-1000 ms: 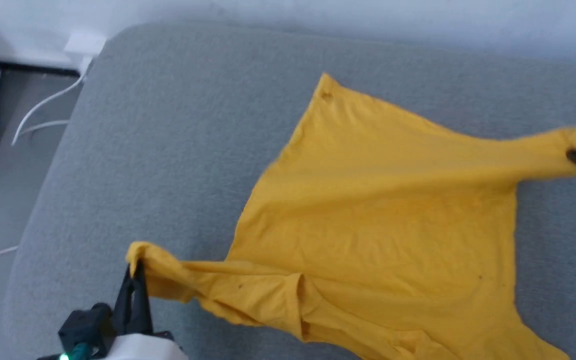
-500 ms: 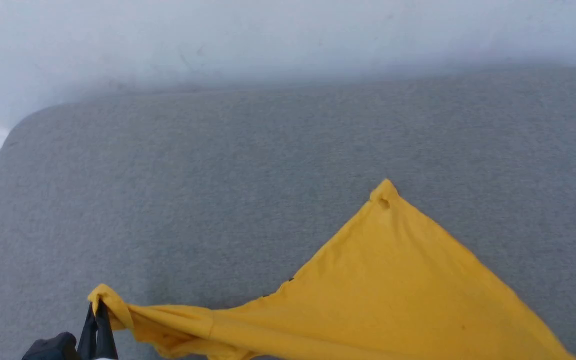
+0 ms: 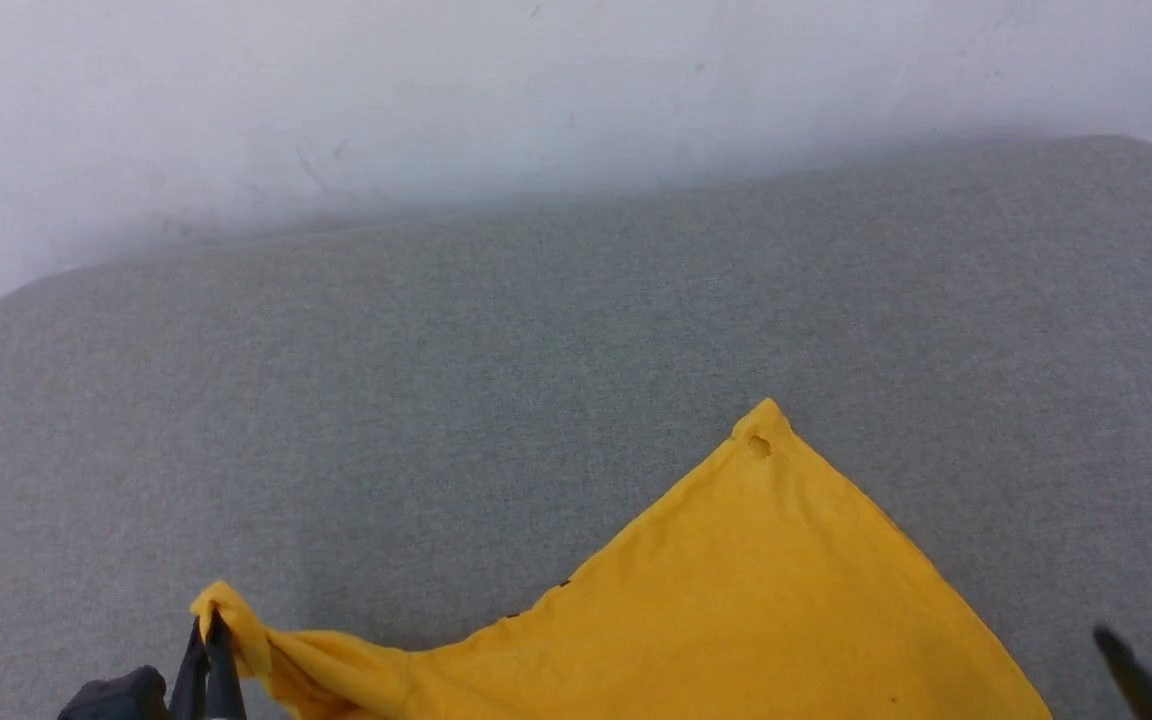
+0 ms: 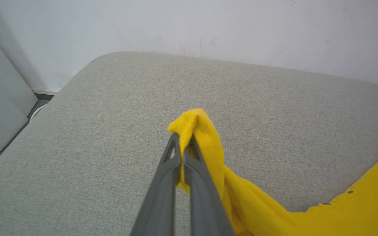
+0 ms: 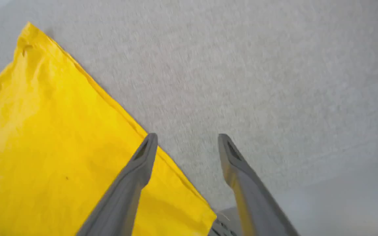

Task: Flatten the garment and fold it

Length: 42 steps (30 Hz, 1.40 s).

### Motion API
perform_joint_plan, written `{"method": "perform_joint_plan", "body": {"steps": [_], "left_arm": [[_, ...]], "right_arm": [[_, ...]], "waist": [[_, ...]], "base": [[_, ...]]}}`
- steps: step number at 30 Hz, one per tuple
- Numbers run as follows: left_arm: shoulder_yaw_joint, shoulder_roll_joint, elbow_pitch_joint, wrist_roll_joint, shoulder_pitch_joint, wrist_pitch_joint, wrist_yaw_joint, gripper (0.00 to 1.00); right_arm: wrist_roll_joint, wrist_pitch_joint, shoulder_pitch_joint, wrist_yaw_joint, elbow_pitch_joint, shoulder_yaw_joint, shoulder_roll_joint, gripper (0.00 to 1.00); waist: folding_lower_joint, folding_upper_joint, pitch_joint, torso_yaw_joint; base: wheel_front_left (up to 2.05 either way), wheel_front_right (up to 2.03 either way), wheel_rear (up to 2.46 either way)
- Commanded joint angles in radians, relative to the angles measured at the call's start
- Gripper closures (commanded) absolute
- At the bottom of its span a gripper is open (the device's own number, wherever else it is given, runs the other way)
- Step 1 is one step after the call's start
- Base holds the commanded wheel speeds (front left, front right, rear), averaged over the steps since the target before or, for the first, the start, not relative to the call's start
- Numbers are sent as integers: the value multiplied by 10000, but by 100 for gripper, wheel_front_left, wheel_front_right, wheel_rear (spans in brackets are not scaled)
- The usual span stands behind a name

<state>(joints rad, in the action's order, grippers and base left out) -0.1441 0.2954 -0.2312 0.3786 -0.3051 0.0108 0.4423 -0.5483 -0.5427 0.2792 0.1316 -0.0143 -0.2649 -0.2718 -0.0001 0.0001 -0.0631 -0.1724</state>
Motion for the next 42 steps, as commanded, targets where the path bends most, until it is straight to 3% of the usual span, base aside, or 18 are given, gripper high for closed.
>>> {"method": "perform_joint_plan", "body": {"steps": [1,4,8,19,30,31,32,33,38,42], "left_arm": [[-40,28,-57,11,-49,32,62,100],[-137,47,-219,-69,100,104,72,100],[-314,28,-395,-222,433,179,92,100],[-789,-185,-250,-358,1479,67,-137,100],[-987,-411,315,-183,2023,-189,-371,100],[-987,-413,365,-164,2040,-204,-387,100],[-985,-410,413,-142,2050,-213,-405,100],[-983,-403,459,-121,2059,-217,-423,100],[-917,-278,671,-18,2074,-162,-507,100],[-753,42,736,6,2251,-66,-638,100]], "right_arm": [[-99,546,-575,-9,101,174,-118,0],[-142,1658,-1704,-9,564,870,-400,0],[-342,1807,-3404,-9,1421,2289,-743,0],[-1371,-488,-7054,-9,3319,5493,-1054,0],[-2834,-2481,-8045,-9,5119,7530,-953,0],[-3030,-2752,-8016,-9,5197,7707,-935,12],[-3181,-2974,-7991,-9,5238,7874,-935,73],[-3319,-3166,-7979,-9,5265,8017,-947,100],[-3848,-3514,-8039,-9,5201,8415,-1071,100],[-4146,-3198,-8229,-9,4751,8531,-1320,100]], "waist": [[1,-1,-54,8],[1,-1,-304,45],[1,-1,-726,213],[1,-1,-1735,1036],[1,-1,-2216,1362],[1,-1,-2211,1360],[1,-1,-2201,1354],[1,-1,-2182,1349],[1,-1,-1921,1288],[1,-1,-1502,1227]], "base": [[0,0,0],[0,0,0],[0,0,0],[0,0,0],[0,0,0],[0,0,0],[0,0,0],[0,0,0],[0,0,0],[0,0,0]]}}
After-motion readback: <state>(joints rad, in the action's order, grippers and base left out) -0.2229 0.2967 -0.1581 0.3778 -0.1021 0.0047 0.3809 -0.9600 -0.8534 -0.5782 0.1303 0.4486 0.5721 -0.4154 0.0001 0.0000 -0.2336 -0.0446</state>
